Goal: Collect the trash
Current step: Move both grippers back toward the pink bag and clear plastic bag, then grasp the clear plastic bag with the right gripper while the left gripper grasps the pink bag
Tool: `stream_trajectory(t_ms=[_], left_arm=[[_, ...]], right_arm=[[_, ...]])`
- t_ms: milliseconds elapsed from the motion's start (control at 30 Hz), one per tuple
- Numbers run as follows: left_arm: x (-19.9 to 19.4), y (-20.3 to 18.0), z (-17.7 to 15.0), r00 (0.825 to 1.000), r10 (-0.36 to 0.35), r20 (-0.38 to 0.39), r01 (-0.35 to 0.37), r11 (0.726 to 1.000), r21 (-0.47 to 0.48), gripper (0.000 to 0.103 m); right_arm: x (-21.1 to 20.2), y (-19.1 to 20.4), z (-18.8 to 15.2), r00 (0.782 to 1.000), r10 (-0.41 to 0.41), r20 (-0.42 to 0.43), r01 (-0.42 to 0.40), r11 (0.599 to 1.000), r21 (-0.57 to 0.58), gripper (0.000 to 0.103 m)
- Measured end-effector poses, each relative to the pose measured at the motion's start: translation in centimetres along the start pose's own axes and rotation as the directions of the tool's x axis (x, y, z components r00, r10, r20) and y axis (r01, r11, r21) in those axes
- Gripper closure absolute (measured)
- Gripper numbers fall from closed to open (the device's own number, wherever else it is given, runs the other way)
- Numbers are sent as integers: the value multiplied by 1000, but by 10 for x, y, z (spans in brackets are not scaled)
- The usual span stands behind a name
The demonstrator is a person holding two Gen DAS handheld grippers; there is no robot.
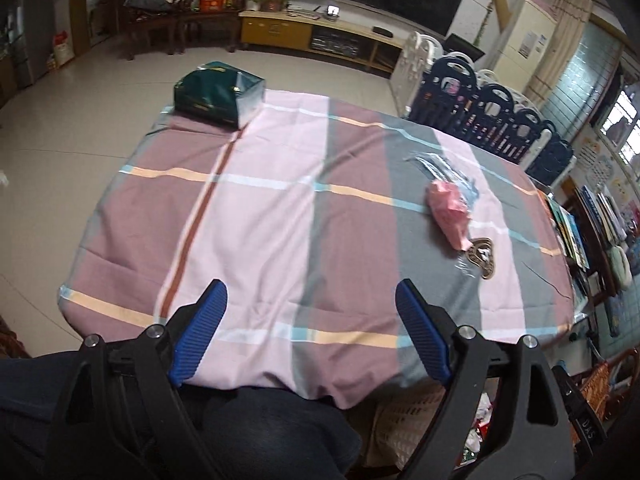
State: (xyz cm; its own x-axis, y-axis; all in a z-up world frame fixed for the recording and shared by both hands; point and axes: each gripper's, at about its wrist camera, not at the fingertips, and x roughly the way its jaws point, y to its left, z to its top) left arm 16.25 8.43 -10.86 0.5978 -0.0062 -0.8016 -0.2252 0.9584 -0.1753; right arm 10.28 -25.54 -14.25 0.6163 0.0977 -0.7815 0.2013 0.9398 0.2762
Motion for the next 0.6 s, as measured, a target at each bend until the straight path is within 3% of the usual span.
stream_trajectory(t_ms=[167,333,433,600], left_arm=[[7,30,6,998,53,18,-51,993,-109,17],[10,46,9,997,62,44,-54,982,-180,22],[15,45,7,997,65,39,-57,982,-181,22],[32,40,6,996,87,10,-84,984,-157,22]], right_arm=[[31,31,33,999,8,40,-4,995,-95,27],[85,59,78,999,22,44,-14,984,-179,27],[127,69,105,999,-24,40,32,975,-221,27],[193,90,143,999,-5,-52,-8,970,-244,27]])
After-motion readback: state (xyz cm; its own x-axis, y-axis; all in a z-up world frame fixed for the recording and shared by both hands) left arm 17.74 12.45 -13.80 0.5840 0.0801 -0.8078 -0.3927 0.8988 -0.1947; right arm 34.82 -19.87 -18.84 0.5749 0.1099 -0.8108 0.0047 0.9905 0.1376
